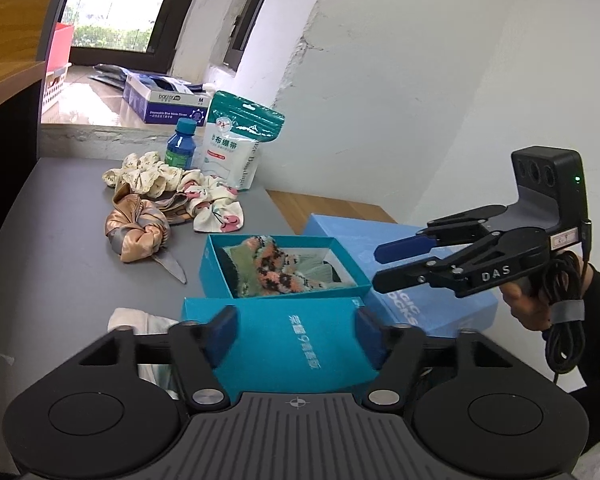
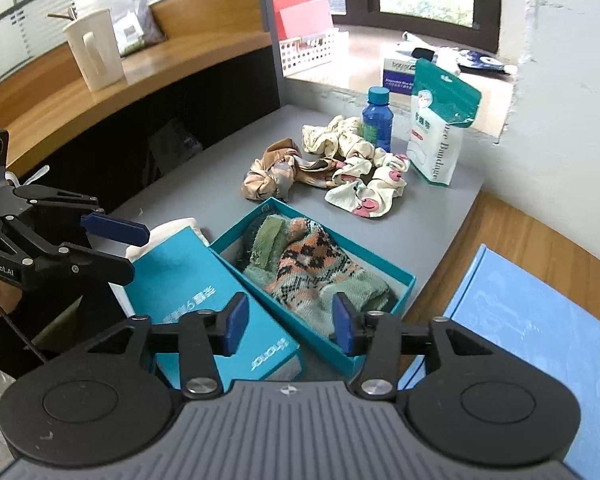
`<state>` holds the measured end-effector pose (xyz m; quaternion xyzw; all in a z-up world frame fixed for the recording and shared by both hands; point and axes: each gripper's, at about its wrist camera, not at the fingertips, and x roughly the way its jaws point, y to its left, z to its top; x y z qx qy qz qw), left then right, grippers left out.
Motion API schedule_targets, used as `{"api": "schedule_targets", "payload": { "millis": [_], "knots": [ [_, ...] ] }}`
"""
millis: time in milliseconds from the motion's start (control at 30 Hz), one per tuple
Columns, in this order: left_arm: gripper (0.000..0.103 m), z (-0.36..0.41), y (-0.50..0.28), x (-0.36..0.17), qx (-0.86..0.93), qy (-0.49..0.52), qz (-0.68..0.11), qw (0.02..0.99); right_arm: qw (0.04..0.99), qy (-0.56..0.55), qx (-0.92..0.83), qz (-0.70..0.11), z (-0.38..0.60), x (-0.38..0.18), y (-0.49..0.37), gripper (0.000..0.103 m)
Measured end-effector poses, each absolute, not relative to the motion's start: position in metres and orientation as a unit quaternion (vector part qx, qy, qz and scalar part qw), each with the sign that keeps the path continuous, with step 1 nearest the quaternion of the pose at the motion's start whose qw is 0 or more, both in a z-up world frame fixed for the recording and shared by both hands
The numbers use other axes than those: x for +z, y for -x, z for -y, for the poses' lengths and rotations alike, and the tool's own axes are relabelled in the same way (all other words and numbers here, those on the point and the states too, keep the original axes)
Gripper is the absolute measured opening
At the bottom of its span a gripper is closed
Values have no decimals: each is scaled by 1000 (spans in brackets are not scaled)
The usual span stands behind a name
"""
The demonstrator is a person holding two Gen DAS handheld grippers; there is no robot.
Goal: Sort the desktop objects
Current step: 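Grasp the teal box lid at its ends with both tools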
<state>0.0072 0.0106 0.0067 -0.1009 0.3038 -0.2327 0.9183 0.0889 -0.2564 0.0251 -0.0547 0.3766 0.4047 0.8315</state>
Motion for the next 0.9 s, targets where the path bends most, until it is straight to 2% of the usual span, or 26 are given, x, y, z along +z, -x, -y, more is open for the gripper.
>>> {"api": "schedule_targets", "payload": {
  "millis": [200, 267, 500, 600, 900],
  "knots": [
    [82, -5, 11, 1, -207, 96, -299, 927, 838, 41, 400, -369, 270, 21, -64, 63],
    [84, -4, 16, -1, -196, 92, -298, 930, 841, 44, 398, -363, 273, 18, -55, 75],
    [87, -3, 30, -5, -173, 67, -300, 936, 848, 46, 398, -345, 276, 8, -29, 85],
    [88, -3, 32, -9, -172, 47, -298, 938, 853, 41, 396, -337, 276, 2, -20, 94],
    [88, -9, 29, -27, -180, 9, -298, 937, 856, 31, 389, -339, 266, -25, -8, 97]
  ]
}}
